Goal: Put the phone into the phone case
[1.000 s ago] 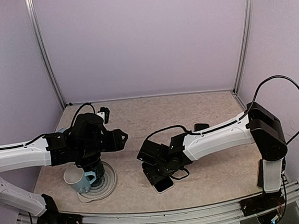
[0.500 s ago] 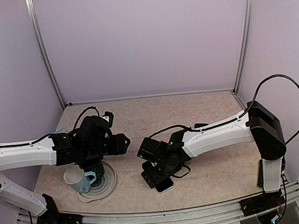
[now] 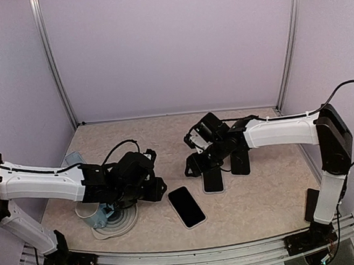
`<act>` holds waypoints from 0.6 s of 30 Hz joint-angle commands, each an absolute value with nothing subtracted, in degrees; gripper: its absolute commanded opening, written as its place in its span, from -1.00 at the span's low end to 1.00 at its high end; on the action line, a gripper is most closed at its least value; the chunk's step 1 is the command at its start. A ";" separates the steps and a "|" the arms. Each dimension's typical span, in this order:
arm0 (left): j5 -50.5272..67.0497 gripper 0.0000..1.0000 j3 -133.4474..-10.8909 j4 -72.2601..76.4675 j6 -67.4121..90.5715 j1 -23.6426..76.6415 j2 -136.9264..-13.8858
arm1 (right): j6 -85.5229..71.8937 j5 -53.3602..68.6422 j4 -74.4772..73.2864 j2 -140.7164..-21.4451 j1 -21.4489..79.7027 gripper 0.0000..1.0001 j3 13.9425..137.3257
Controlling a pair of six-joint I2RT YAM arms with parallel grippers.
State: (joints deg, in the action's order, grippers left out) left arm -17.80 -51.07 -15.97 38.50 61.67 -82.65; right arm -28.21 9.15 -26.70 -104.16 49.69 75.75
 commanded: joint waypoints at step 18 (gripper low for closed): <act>-3.74 0.11 -47.54 0.79 41.02 60.81 -100.27 | -22.61 24.92 -14.96 -115.08 49.70 -0.29 69.86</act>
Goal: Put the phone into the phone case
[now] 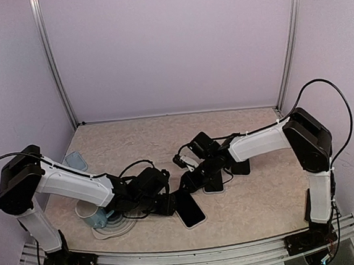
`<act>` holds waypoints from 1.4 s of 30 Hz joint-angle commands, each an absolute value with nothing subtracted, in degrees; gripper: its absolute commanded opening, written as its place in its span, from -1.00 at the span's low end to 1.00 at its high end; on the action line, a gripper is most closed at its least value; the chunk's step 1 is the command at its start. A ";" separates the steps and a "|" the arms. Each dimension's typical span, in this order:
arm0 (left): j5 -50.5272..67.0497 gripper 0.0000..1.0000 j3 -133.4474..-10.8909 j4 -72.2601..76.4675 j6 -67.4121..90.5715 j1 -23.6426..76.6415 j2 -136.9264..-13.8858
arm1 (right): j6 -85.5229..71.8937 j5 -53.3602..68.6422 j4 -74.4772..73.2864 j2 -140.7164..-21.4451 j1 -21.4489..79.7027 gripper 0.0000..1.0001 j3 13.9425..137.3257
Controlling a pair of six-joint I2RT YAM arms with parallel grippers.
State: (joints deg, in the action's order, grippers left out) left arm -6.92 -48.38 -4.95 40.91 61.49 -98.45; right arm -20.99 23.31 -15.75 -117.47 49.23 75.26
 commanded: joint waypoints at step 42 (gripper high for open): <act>3.79 -0.12 -48.97 -12.14 41.33 63.56 -105.50 | -27.19 14.93 -27.03 -111.67 58.68 -0.55 65.20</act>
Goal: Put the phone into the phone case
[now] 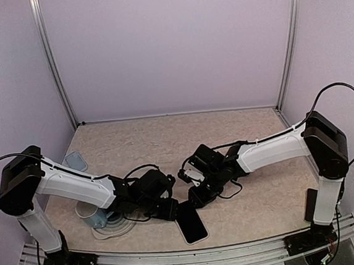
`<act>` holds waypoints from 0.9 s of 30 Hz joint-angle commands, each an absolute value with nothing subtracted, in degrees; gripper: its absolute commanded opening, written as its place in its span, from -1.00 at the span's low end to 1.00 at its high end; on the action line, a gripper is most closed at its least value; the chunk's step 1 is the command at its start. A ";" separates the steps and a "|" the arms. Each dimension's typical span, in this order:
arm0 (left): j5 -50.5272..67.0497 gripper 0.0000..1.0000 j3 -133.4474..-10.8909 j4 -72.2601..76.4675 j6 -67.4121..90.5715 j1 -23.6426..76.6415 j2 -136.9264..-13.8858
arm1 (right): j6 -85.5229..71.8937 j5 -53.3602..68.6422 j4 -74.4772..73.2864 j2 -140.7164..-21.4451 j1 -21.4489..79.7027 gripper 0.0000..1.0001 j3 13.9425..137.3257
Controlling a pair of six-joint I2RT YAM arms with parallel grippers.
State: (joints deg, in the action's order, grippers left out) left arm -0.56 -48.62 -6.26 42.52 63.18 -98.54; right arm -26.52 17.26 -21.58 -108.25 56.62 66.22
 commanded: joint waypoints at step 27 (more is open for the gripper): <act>-6.30 -0.08 -49.62 -13.04 38.78 68.12 -102.32 | -31.72 2.12 -35.59 -111.24 60.07 -0.28 70.01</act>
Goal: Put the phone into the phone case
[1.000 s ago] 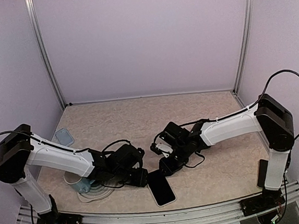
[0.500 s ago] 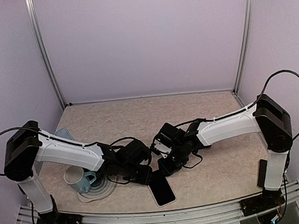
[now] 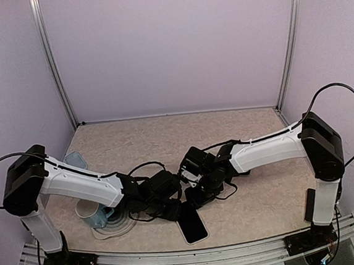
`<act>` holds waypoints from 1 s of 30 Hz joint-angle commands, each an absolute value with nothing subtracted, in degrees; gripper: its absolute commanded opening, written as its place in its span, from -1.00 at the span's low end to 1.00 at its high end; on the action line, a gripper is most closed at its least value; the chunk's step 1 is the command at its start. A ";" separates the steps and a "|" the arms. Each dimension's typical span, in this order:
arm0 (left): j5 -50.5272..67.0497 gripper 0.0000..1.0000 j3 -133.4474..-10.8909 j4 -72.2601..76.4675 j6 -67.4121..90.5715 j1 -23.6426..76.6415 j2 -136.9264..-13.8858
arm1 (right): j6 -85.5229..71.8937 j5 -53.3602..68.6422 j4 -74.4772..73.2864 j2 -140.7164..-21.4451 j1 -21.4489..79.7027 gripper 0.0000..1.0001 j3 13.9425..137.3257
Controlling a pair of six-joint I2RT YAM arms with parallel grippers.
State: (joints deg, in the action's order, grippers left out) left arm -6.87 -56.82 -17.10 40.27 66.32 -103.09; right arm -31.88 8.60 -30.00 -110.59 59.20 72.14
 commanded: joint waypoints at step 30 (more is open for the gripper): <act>-23.68 0.45 -45.22 -9.41 42.15 62.14 -69.96 | -46.88 -4.31 -53.54 -122.69 74.46 0.98 85.19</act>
State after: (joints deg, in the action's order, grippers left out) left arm -24.23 -45.78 -9.56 43.22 62.43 -69.69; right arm -46.46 -2.90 -48.84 -118.04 73.63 84.49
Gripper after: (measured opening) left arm 0.723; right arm 0.992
